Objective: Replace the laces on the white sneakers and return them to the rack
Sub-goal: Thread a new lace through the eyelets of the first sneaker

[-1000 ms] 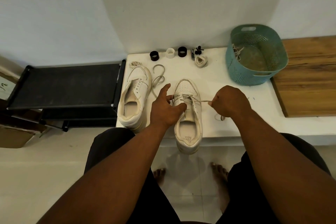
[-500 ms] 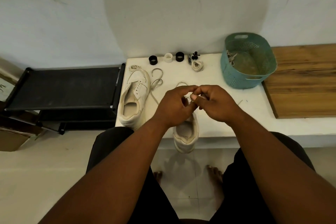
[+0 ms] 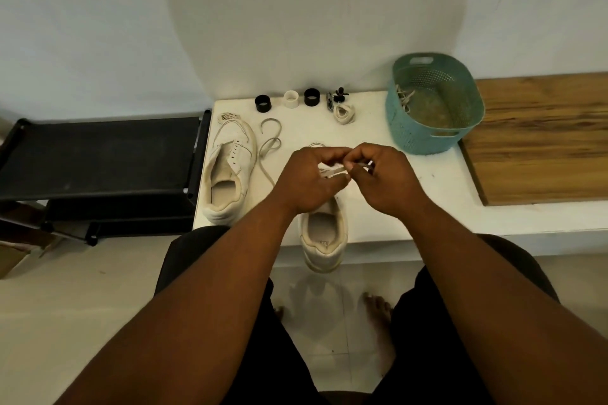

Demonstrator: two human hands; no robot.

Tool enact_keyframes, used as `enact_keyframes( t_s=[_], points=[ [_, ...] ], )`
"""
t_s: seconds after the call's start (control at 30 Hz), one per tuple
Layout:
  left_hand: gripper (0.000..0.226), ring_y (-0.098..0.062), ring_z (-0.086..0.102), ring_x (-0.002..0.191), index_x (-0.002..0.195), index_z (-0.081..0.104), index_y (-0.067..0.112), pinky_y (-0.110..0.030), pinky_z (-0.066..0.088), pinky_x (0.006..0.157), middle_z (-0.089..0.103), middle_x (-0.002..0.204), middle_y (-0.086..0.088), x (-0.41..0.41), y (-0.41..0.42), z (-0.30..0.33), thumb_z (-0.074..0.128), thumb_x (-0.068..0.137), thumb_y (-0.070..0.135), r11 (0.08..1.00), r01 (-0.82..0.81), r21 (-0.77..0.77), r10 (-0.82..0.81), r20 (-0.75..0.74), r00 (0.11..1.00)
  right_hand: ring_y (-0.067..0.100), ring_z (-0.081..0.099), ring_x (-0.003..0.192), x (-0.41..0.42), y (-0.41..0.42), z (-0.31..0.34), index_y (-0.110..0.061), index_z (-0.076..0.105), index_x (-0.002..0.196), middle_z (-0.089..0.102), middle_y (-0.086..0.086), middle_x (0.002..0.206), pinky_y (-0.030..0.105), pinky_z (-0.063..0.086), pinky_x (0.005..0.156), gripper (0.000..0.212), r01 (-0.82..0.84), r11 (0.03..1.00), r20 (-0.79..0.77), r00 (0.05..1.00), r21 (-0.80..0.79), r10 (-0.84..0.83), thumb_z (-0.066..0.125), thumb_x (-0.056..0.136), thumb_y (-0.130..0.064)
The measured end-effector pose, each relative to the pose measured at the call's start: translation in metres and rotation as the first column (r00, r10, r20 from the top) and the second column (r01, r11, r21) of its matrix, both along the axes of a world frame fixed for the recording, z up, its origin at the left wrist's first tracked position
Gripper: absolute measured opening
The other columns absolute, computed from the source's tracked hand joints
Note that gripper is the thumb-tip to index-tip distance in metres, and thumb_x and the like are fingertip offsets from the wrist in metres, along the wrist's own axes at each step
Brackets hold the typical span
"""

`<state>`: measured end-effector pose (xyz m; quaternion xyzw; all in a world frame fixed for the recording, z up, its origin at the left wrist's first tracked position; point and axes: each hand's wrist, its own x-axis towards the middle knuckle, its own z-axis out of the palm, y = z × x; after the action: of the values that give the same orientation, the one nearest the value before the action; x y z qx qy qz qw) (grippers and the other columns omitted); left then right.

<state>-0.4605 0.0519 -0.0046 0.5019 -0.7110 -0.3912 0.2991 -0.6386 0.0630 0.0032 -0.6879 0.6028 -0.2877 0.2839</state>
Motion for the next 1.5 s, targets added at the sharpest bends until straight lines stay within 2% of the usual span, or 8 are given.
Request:
enact_keyframes(
  t_s=[0.2,0.33,0.47,0.63,0.9,1.0,1.13,1.5],
  points=[
    [0.013,0.003,0.063,0.060,0.093,0.079,0.019,-0.015,0.049,0.064,0.072,0.070,0.010,0.014,-0.009,0.001,0.068,0.098,0.022,0.946,-0.319,0.056,0.323,-0.085,0.943,-0.003,0.060,0.069,-0.009,-0.012,0.001,-0.027,0.075,0.089,0.067,-0.016,0.074,0.015,0.041,0.063,0.002,0.077,0.997,0.041,0.996,-0.010,-0.077,0.075,0.091,-0.028],
    [0.010,-0.006,0.069,0.088,0.100,0.076,0.025,-0.025,0.052,0.084,0.075,0.089,0.011,0.036,-0.017,-0.017,0.066,0.098,0.025,0.825,-0.560,0.077,0.562,-0.016,0.827,-0.007,0.058,0.074,-0.027,-0.015,0.005,-0.022,0.077,0.093,0.063,-0.021,0.078,0.007,0.038,0.068,0.006,0.165,0.986,-0.022,0.986,-0.022,-0.165,0.073,0.093,-0.025],
    [0.047,0.000,0.058,0.120,0.135,0.063,0.028,-0.006,0.036,0.102,0.068,0.127,0.009,0.030,-0.015,-0.014,0.074,0.091,0.020,0.961,-0.277,-0.026,0.276,-0.027,0.961,-0.003,0.060,0.078,-0.008,-0.011,0.004,-0.022,0.078,0.095,0.070,-0.014,0.086,0.000,0.035,0.074,0.007,0.031,0.996,-0.105,0.994,-0.078,-0.039,0.072,0.093,-0.025],
    [0.007,0.003,0.067,0.087,0.083,0.068,0.062,-0.061,0.046,0.100,0.069,0.084,0.035,0.012,-0.014,-0.005,0.061,0.086,0.062,0.992,-0.121,-0.034,0.125,0.152,0.980,0.000,0.060,0.083,0.007,-0.009,0.001,-0.025,0.079,0.101,0.072,-0.014,0.091,0.009,0.040,0.075,0.012,-0.044,0.991,-0.103,0.994,-0.128,0.031,0.072,0.093,-0.033],
    [0.015,-0.007,0.065,0.096,0.102,0.077,0.027,-0.037,0.051,0.096,0.072,0.097,0.015,0.041,-0.019,-0.014,0.070,0.092,0.035,0.821,-0.558,-0.122,0.566,0.047,0.823,-0.008,0.059,0.080,-0.020,-0.015,0.005,-0.020,0.077,0.103,0.067,-0.015,0.091,0.013,0.045,0.080,0.012,0.182,0.981,0.027,0.983,-0.073,-0.181,0.067,0.097,-0.022],
    [0.040,-0.016,0.056,0.125,0.123,0.070,0.028,-0.035,0.039,0.112,0.067,0.128,0.008,0.034,-0.016,-0.016,0.073,0.083,0.026,0.925,-0.334,-0.180,0.359,0.135,0.923,-0.005,0.059,0.077,-0.004,-0.010,0.004,-0.021,0.076,0.105,0.067,-0.015,0.087,0.006,0.040,0.074,0.012,0.074,0.993,-0.010,0.997,-0.097,-0.076,0.069,0.095,-0.022],
    [0.015,-0.004,0.069,0.095,0.108,0.079,0.023,-0.025,0.054,0.088,0.078,0.099,0.008,0.013,-0.009,-0.004,0.069,0.097,0.028,0.998,-0.038,0.046,0.036,0.047,0.998,0.000,0.062,0.074,0.013,-0.007,0.004,-0.030,0.072,0.095,0.068,-0.015,0.079,0.016,0.046,0.067,0.007,0.043,0.997,0.012,0.999,-0.062,-0.043,0.076,0.089,-0.032],
    [0.013,0.011,0.061,0.074,0.099,0.081,0.018,-0.005,0.042,0.070,0.072,0.080,0.015,0.028,-0.015,-0.014,0.072,0.096,0.027,0.961,-0.273,0.037,0.273,0.012,0.962,0.016,0.069,0.087,0.003,-0.013,0.013,-0.010,0.073,0.099,0.075,0.001,0.086,0.033,0.058,0.087,0.013,-0.029,0.962,0.777,0.597,0.272,-0.202,0.069,0.090,-0.001]
  ],
)
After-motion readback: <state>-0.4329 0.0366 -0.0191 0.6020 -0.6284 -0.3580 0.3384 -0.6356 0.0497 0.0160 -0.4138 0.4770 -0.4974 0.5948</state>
